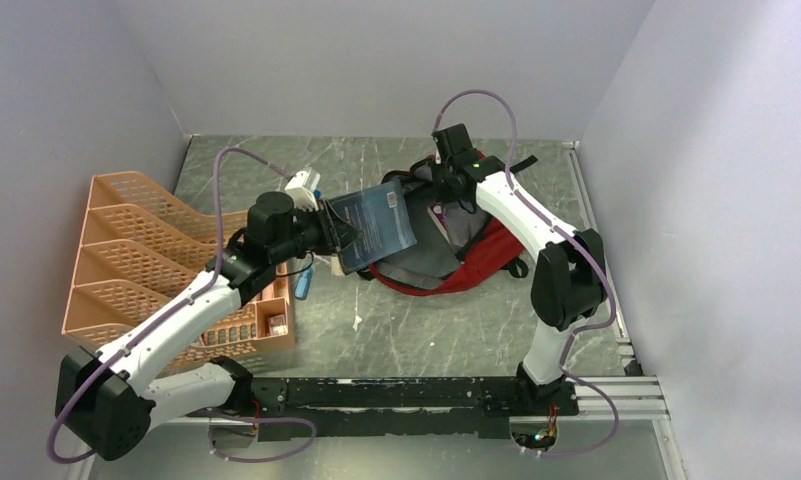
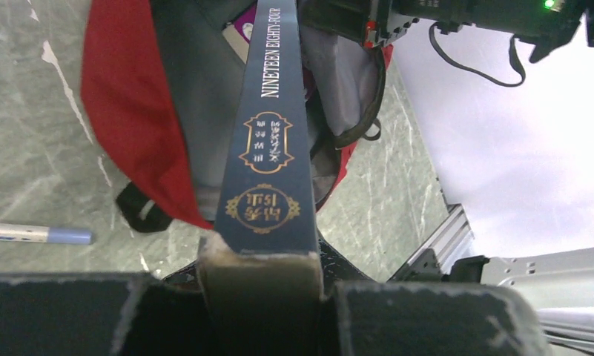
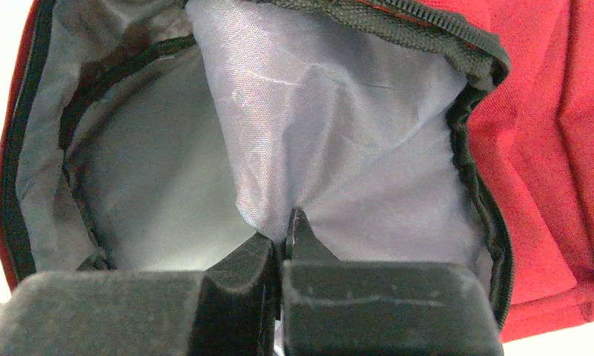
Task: Pack the student bag
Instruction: Place the book in the student bag.
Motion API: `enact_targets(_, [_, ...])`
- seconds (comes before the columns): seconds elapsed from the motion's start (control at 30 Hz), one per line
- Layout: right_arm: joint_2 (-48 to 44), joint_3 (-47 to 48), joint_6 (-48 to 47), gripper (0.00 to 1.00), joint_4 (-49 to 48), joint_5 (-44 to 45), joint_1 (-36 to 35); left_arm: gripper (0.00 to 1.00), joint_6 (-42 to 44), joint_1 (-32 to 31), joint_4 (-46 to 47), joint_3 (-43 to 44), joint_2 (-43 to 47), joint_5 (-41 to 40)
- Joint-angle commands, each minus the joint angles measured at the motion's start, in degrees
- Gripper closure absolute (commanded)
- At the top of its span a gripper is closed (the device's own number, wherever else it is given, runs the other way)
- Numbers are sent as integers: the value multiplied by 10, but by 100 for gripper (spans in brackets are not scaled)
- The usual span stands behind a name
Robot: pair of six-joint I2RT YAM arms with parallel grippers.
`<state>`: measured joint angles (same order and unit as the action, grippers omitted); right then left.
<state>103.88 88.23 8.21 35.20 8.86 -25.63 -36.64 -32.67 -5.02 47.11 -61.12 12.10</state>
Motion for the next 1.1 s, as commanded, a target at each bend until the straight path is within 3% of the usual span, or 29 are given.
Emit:
enact_targets(0.0, [-38,40,58,100,4,-27,-6,95,-90,-6,111,-6,-7,0])
enact_targets(0.27, [-66,46,80,100,-12,-35,-6,95,-233,-21,231,-52,-51,-16])
enact_targets(0.43, [-72,39,83,100,-16,-52,-6,95,-294,-23,250,-27,-123,-5])
enact_targets(1.07, [-108,-7,87,100,-55,-108,-7,95,-339,-35,336,109,-285,26])
